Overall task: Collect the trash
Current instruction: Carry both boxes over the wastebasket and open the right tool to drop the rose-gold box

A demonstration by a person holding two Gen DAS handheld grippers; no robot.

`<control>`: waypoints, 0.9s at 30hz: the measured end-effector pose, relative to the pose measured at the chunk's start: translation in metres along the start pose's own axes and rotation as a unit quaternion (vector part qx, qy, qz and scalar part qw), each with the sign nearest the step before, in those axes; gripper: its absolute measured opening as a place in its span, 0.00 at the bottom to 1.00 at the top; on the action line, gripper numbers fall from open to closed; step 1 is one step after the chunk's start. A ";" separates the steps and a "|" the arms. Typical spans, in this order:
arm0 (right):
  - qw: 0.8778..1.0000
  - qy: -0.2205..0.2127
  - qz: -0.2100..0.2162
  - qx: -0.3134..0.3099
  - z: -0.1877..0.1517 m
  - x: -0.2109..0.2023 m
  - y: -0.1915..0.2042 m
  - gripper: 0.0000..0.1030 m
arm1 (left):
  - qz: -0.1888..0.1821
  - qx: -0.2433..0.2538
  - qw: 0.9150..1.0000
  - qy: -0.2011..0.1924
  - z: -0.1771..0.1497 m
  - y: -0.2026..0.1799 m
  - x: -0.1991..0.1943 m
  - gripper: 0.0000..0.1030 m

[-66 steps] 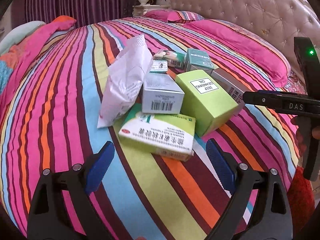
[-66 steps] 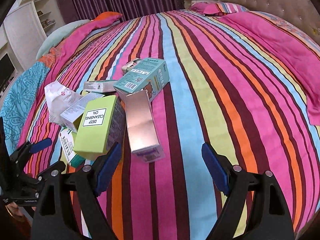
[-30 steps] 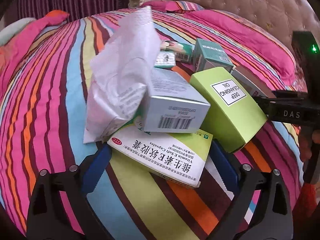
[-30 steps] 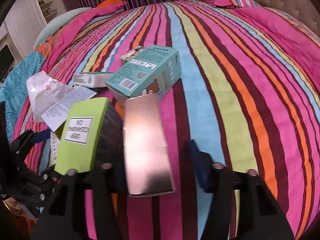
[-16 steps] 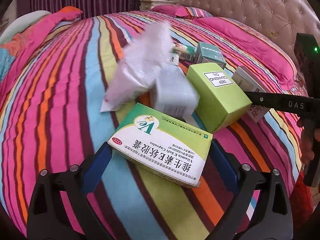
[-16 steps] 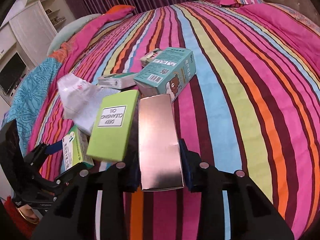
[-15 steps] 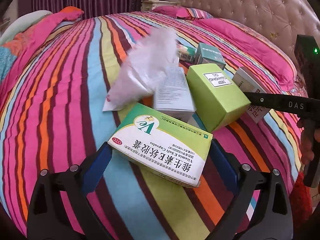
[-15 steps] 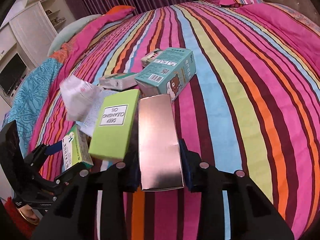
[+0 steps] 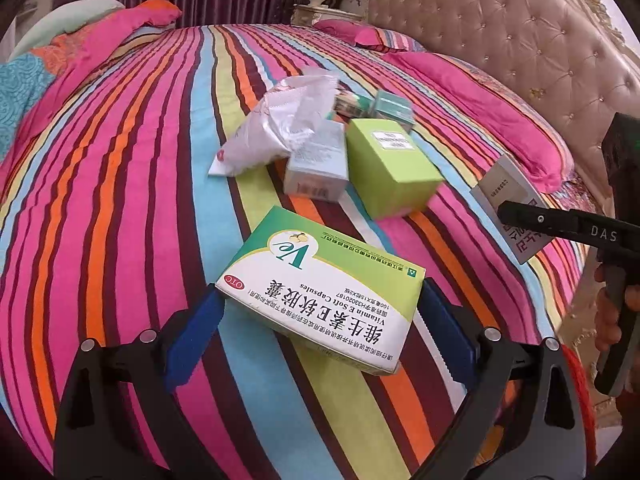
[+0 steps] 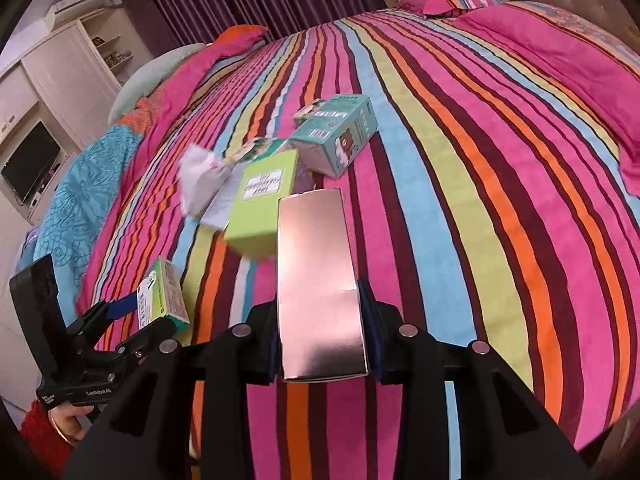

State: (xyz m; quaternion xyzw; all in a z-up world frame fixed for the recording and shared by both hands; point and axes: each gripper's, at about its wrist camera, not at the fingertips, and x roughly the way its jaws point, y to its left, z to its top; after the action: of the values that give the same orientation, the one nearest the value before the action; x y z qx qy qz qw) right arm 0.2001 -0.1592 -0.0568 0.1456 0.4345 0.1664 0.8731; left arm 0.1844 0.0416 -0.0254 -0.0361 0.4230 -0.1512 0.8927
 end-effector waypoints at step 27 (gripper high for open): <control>0.991 0.111 0.042 0.063 -0.159 -0.047 0.017 0.31 | -0.031 0.007 0.996 0.080 -0.169 -0.071 -0.087 0.91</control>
State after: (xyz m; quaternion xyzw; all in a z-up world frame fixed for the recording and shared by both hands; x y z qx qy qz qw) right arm 0.0423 -0.1463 -0.1088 0.1988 0.5316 0.1909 0.8009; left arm -0.0144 0.0107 -0.0550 -0.0306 0.4902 -0.1844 0.8513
